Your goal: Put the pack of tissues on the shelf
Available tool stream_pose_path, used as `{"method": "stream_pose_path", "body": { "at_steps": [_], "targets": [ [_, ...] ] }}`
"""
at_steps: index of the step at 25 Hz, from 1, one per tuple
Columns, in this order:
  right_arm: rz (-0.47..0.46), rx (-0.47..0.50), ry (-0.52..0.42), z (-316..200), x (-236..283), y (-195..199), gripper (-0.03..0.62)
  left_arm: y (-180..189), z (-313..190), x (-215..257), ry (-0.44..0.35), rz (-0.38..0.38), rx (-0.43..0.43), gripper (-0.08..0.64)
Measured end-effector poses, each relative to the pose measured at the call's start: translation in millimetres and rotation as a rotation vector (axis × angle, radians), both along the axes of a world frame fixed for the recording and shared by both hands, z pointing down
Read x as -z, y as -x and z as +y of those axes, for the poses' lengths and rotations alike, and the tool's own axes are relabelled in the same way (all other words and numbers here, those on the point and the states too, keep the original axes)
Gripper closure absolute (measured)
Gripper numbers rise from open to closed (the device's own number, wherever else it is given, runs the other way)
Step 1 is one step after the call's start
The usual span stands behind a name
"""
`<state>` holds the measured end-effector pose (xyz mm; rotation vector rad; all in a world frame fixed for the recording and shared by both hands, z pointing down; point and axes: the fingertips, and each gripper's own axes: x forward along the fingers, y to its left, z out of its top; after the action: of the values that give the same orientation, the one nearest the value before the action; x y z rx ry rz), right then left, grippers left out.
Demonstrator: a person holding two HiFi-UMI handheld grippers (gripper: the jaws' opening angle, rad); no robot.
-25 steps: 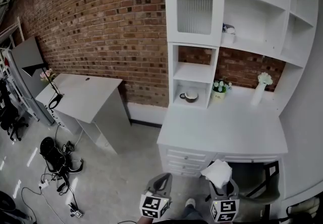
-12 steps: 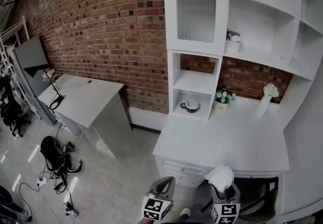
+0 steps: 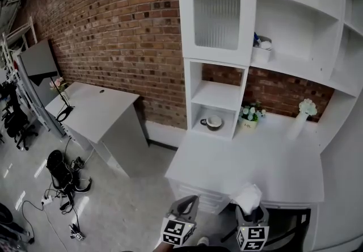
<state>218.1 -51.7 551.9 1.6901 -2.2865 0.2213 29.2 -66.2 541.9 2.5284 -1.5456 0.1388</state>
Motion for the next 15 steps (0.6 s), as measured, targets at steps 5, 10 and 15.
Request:
{"method": "stream_pose_path", "body": {
  "at_steps": [5, 10, 15],
  "targets": [
    [-0.005, 0.02, -0.013, -19, -2, -19, 0.314, -19, -20, 6, -0.002, 0.009, 0.018, 0.548],
    [-0.011, 0.044, -0.02, -32, -5, -30, 0.314, -32, -36, 17, -0.053, 0.008, 0.035, 0.548],
    [-0.02, 0.031, -0.024, -37, -6, -39, 0.314, -40, -39, 10, -0.031, 0.004, 0.044, 0.548]
  ]
}}
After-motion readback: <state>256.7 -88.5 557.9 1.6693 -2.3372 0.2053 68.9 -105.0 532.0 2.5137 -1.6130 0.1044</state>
